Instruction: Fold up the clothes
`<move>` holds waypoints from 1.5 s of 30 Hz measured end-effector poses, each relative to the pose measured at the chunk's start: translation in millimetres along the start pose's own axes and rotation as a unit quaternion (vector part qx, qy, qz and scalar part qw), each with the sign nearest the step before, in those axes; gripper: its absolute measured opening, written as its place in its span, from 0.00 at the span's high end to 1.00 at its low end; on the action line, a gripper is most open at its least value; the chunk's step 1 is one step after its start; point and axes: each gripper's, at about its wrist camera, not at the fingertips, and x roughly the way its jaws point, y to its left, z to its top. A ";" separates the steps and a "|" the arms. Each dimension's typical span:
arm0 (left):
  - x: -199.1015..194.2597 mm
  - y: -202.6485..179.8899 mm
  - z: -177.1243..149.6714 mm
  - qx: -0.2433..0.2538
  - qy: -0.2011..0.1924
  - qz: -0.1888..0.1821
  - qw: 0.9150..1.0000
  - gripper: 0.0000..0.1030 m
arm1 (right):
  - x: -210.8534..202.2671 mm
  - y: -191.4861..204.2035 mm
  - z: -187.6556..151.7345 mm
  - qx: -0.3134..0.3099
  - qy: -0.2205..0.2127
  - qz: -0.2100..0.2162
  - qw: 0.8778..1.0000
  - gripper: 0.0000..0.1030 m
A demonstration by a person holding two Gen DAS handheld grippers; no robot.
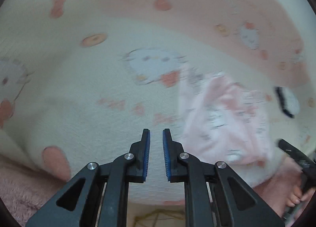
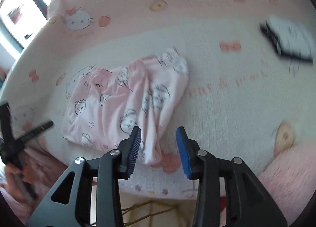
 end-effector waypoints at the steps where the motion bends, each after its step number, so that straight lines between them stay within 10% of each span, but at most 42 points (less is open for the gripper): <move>1: 3.0 -11.3 0.1 0.017 0.004 -0.015 1.000 0.86 | 3.6 10.9 0.1 -0.025 0.002 -0.008 1.000 0.61; 6: 38.5 -74.4 -8.5 0.118 0.059 -0.062 0.989 0.86 | 33.3 34.9 -13.8 -0.104 0.058 -0.057 0.991 0.61; 11: 64.8 -73.9 -11.6 0.128 0.108 -0.021 0.986 0.88 | 37.6 18.8 -22.8 -0.099 0.066 -0.112 0.987 0.59; 14: 53.7 -48.2 -2.5 0.098 0.093 0.065 0.989 0.89 | 33.8 -13.7 -25.1 -0.067 0.077 -0.181 0.978 0.60; 18: 35.7 -26.0 8.1 0.028 0.072 0.029 0.997 0.85 | 11.9 -46.5 -15.9 0.034 0.056 -0.127 0.990 0.60; 23: 26.9 -72.1 -0.3 0.112 0.031 -0.016 0.993 0.58 | -5.7 0.4 -16.4 -0.024 0.016 -0.041 0.999 0.58; 27: 60.7 -103.8 -13.5 0.181 0.079 0.055 0.979 0.58 | 25.4 50.2 -36.5 -0.159 0.062 -0.088 0.981 0.59; 34: 43.1 -64.0 8.9 0.083 0.064 0.083 0.991 0.53 | 18.9 -7.0 -27.3 -0.044 0.083 -0.211 0.973 0.53; 39: 38.1 -84.9 17.4 0.070 0.033 0.002 0.997 0.53 | 0.4 13.3 -10.9 -0.029 0.019 -0.104 0.994 0.53; 45: 67.4 -139.6 48.5 0.205 0.043 -0.011 0.978 0.53 | 12.4 76.4 7.4 -0.182 -0.005 -0.077 0.980 0.54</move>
